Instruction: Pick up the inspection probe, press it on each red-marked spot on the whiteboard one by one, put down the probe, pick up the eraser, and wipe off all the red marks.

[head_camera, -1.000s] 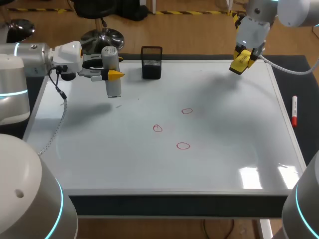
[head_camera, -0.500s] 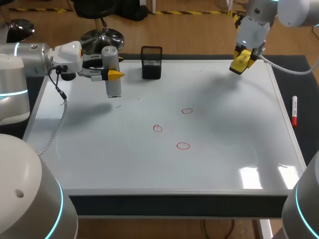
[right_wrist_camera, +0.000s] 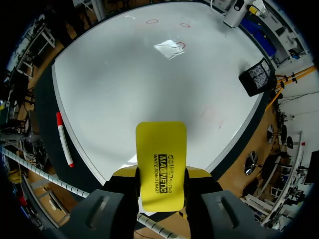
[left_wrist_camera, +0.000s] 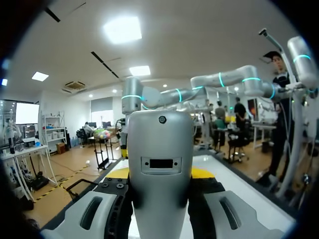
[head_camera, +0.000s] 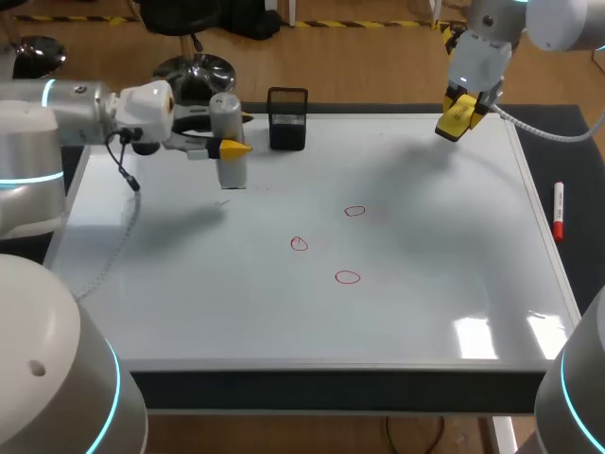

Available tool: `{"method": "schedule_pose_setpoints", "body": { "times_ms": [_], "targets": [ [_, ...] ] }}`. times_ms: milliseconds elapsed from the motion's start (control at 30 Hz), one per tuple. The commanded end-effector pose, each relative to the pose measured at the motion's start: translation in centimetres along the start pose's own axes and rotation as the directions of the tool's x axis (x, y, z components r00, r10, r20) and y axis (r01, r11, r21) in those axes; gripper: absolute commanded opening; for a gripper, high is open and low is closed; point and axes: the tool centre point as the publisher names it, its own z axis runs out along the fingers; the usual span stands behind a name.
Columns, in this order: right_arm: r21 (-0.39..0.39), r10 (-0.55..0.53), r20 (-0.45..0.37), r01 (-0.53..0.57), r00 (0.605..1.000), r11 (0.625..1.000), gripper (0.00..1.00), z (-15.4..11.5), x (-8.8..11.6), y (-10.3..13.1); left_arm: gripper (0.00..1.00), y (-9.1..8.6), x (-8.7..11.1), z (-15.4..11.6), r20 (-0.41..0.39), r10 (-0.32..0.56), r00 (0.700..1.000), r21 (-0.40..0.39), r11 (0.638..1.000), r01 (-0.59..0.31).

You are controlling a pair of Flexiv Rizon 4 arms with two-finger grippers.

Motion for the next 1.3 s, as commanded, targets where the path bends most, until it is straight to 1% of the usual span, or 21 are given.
{"method": "schedule_pose_setpoints", "body": {
  "times_ms": [33, 100, 167, 233, 333, 400, 700, 867, 933, 1133, 1300],
  "targets": [
    [0.0, -0.002, -0.005, 0.002, 1.0, 1.0, 0.0, -0.1, -0.1, -0.1, 0.0, 0.0, 1.0, 2.2, -0.017, 0.004, 1.0, 0.013, 1.0, -0.003],
    [0.0, -0.002, -0.005, 0.002, 1.0, 1.0, 0.0, -0.1, -0.1, -0.1, 0.0, 0.0, 1.6, 3.3, -0.034, 0.001, 0.999, 0.042, 0.999, 0.0],
    [0.0, -0.002, -0.005, 0.002, 1.0, 1.0, 0.0, -0.1, -0.1, -0.1, 0.0, 0.0, 2.4, 4.6, -0.058, -0.008, 0.998, 0.039, 0.999, 0.01],
    [0.0, -0.002, -0.005, 0.002, 1.0, 1.0, 0.0, -0.1, -0.1, -0.1, 0.0, 0.3, 3.0, 5.4, -0.077, -0.015, 0.997, 0.066, 0.998, 0.021],
    [0.0, -0.002, -0.005, 0.002, 1.0, 1.0, 0.0, -0.1, -0.1, -0.1, 0.0, 0.6, 4.3, 6.8, -0.097, -0.027, 0.995, 0.081, 0.996, 0.035],
    [0.0, -0.002, -0.005, 0.002, 1.0, 1.0, 0.0, -0.1, -0.1, -0.1, 0.0, 0.8, 4.9, 7.4, -0.108, -0.033, 0.994, 0.078, 0.996, 0.042],
    [0.0, -0.002, -0.005, 0.002, 1.0, 1.0, 0.0, -0.1, -0.1, -0.1, 0.0, 2.0, 6.6, 8.7, -0.131, -0.062, 0.989, 0.092, 0.993, 0.074],
    [0.0, -0.002, -0.005, 0.002, 1.0, 1.0, 0.0, -0.1, -0.1, -0.1, 0.0, 2.6, 6.9, 9.0, -0.138, -0.076, 0.988, 0.088, 0.992, 0.089],
    [0.0, -0.002, -0.005, 0.002, 1.0, 1.0, 0.0, -0.1, -0.1, -0.1, 0.0, 2.8, 7.1, 9.2, -0.139, -0.09, 0.986, 0.075, 0.992, 0.101],
    [0.0, -0.002, -0.005, 0.002, 1.0, 1.0, 0.0, -0.1, -0.1, -0.1, 0.0, 4.1, 7.5, 9.6, -0.152, -0.112, 0.982, 0.077, 0.989, 0.125],
    [0.0, -0.002, -0.005, 0.002, 1.0, 1.0, 0.0, -0.1, -0.1, -0.1, 0.0, 4.7, 7.7, 9.7, -0.154, -0.122, 0.98, 0.083, 0.987, 0.136]
  ]
}}
